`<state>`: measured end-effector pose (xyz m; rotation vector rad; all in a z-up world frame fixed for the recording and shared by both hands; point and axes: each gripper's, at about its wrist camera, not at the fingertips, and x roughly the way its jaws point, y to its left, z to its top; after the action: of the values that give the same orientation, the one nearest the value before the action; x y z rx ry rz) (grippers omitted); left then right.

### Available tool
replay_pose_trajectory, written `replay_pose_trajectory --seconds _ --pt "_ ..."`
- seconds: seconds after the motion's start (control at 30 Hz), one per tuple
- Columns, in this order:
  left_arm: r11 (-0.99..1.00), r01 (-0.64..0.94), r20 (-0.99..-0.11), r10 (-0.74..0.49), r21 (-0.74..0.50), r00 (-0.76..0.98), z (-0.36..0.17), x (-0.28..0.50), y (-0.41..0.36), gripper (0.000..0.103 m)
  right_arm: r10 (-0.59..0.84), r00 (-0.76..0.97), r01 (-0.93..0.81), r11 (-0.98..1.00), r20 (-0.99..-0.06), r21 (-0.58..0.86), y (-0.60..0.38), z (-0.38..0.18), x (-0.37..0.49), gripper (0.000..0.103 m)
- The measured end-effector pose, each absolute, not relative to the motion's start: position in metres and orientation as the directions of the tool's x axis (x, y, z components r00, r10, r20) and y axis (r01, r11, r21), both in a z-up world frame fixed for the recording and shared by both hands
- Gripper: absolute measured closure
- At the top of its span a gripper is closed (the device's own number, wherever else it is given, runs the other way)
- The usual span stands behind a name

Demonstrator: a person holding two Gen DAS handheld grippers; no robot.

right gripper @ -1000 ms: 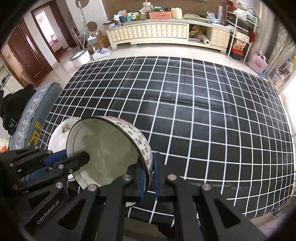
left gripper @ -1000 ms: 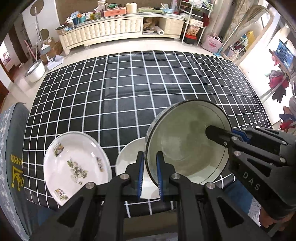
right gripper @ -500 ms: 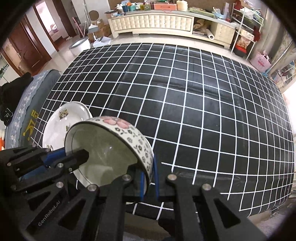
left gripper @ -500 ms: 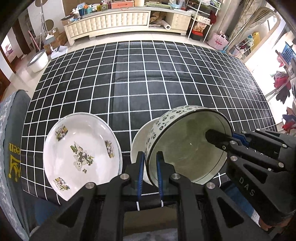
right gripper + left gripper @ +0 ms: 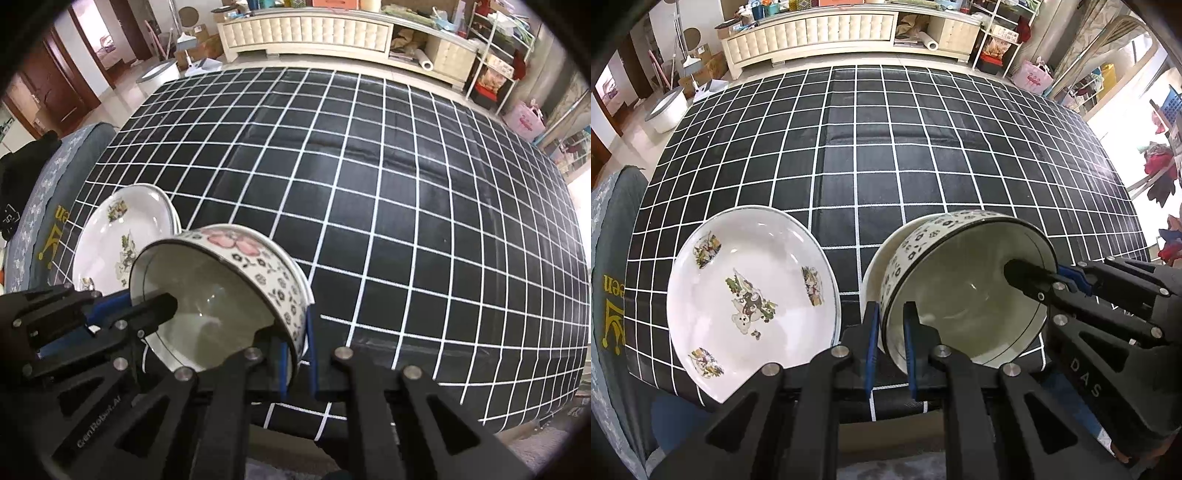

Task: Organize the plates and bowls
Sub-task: 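Carry the floral-patterned bowl onto the stacked white bowls and release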

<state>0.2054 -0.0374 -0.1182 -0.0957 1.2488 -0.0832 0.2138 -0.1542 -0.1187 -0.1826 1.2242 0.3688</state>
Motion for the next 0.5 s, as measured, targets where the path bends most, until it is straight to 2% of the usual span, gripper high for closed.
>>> replay_pose_trajectory --seconds 0.43,0.5 --pt "0.987 0.03 -0.93 -0.157 -0.156 0.332 -0.1204 0.2047 -0.0312 0.092 0.194 0.276 -0.359 0.929 -0.941 0.087 -0.1594 -0.1233 0.217 0.09" --pt "0.989 0.032 -0.93 -0.144 -0.141 0.338 -0.1179 0.2056 -0.0322 0.092 0.193 0.273 -0.352 0.932 -0.942 0.089 -0.1608 -0.1238 0.2172 0.086"
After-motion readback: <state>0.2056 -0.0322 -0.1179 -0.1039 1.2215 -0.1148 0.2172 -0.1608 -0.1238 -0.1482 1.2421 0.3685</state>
